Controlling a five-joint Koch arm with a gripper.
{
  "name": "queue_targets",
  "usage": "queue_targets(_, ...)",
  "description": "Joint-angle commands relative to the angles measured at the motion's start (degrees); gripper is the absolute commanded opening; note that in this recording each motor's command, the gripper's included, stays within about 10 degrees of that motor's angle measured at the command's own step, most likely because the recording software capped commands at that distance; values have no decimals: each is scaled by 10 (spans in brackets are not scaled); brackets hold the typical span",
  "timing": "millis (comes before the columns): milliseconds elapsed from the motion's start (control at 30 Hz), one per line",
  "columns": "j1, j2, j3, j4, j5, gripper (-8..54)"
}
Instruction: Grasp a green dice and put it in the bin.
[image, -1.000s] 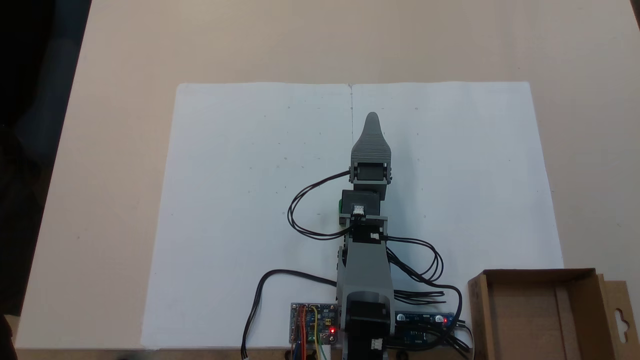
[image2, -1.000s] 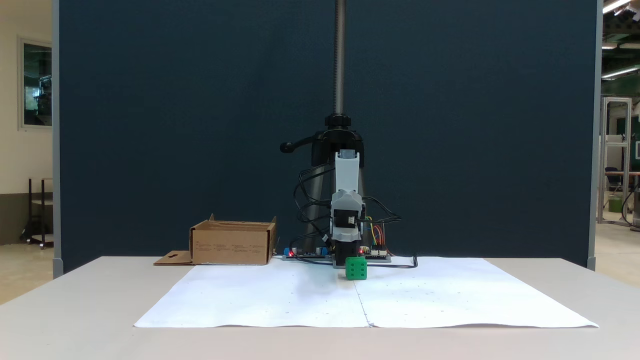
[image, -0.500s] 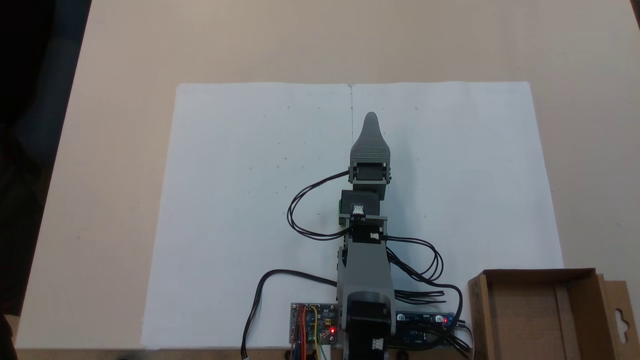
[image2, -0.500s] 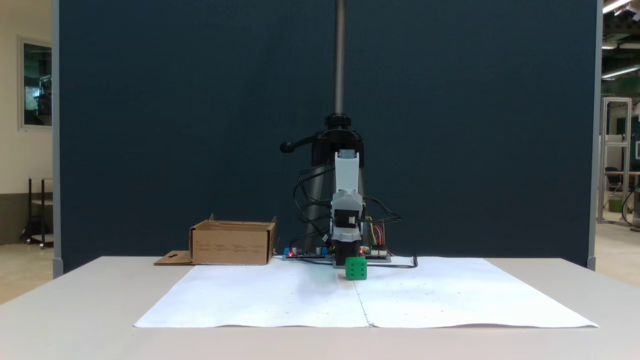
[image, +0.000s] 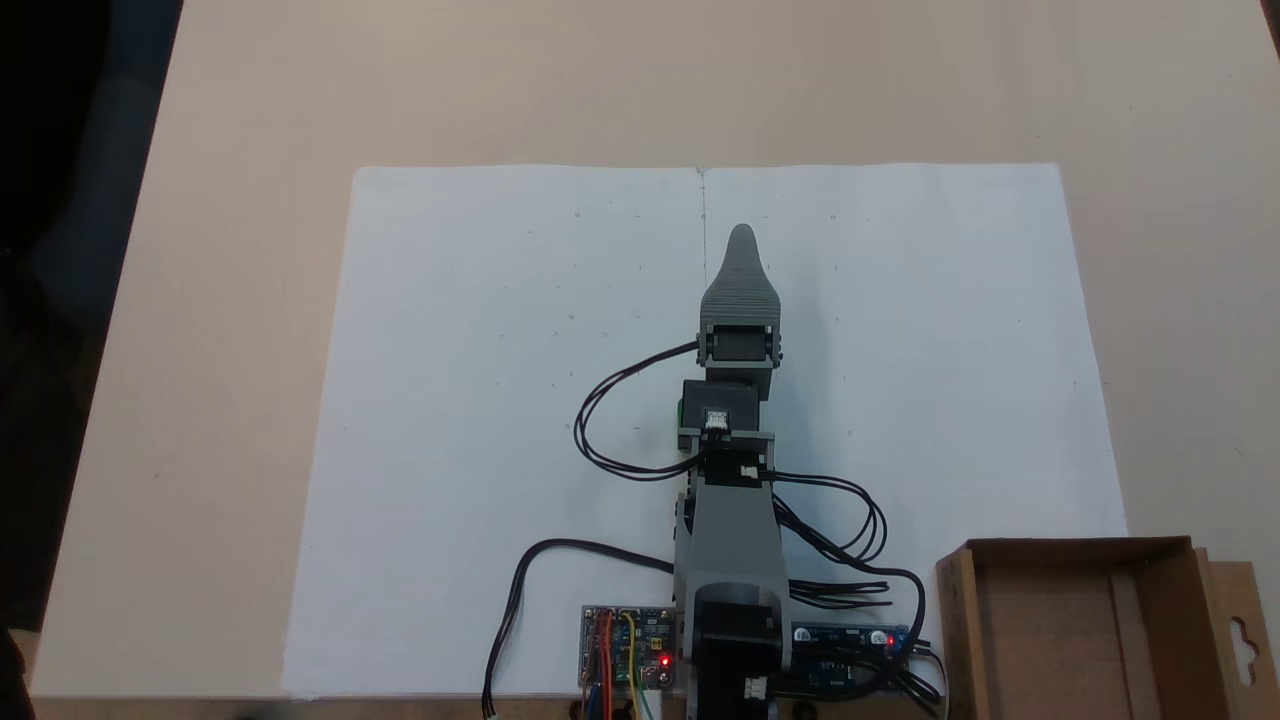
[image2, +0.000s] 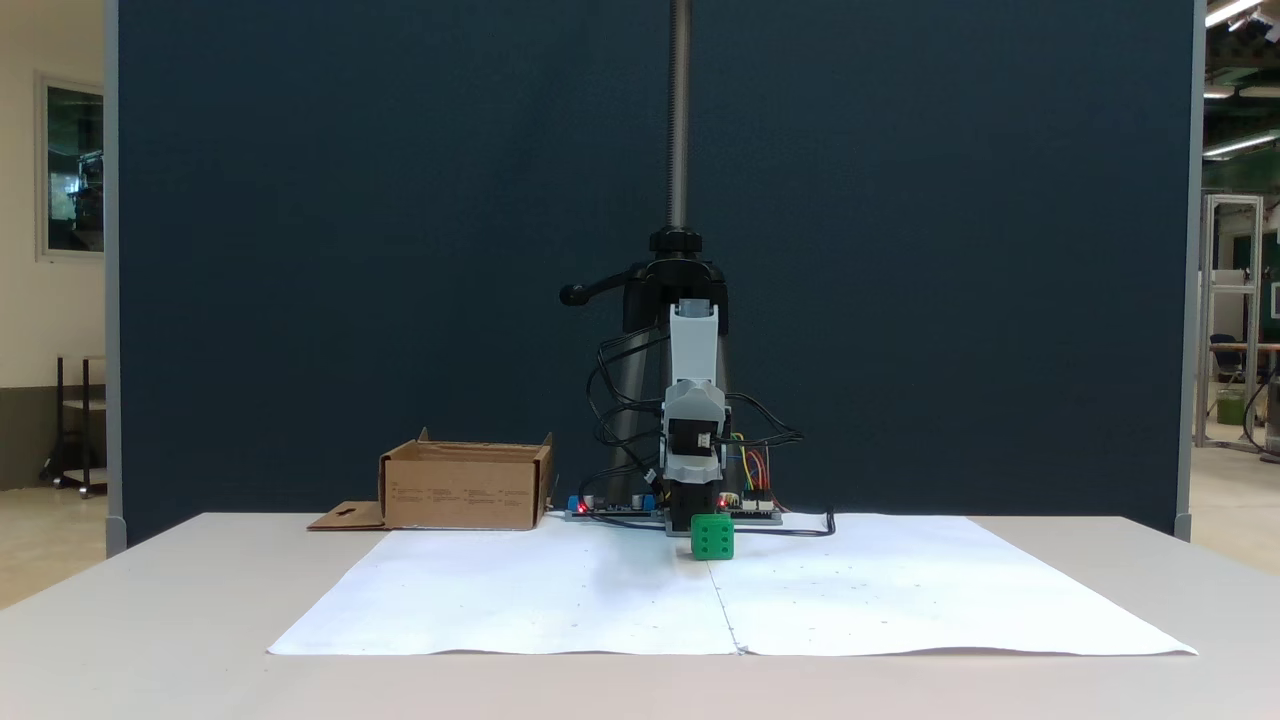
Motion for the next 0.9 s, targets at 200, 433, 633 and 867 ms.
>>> queue_targets(200, -8, 62, -47, 85, 1, 415)
queue_targets(433, -8, 63, -133, 243, 1, 415)
queue_targets(633, -6, 64, -219, 413, 1, 417)
queue_targets(867, 6, 63, -337, 615, 4, 418)
